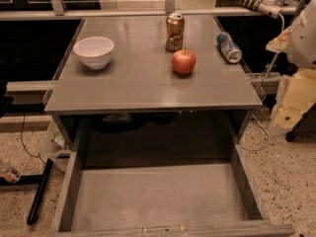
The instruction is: Place apple into top drawer
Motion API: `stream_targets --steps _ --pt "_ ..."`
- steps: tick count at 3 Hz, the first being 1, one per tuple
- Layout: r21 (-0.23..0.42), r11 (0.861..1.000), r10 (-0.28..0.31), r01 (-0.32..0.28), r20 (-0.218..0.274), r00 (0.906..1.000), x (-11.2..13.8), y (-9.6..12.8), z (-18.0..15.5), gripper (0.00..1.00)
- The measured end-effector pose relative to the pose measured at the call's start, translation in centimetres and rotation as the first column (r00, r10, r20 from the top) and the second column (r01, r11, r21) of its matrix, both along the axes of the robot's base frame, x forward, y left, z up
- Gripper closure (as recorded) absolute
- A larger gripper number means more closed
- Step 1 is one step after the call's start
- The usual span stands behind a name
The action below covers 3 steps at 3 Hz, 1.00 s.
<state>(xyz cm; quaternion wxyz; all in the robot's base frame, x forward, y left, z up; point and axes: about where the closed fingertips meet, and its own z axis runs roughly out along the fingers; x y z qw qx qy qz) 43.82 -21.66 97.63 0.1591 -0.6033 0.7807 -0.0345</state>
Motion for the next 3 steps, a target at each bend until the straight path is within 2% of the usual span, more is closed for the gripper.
stream_targets --steps 1,2,3 --pt "0.000 1.000 0.000 0.000 0.000 1.0000 0.0 0.0 0.0 0.00" --pt "0.020 1.000 0.017 -0.017 -0.008 0.9998 1.2 0.8 -1.1 0.00" --pt "0.043 0.995 0.085 -0.086 0.030 0.9960 5.1 3.4 -2.3 0.00"
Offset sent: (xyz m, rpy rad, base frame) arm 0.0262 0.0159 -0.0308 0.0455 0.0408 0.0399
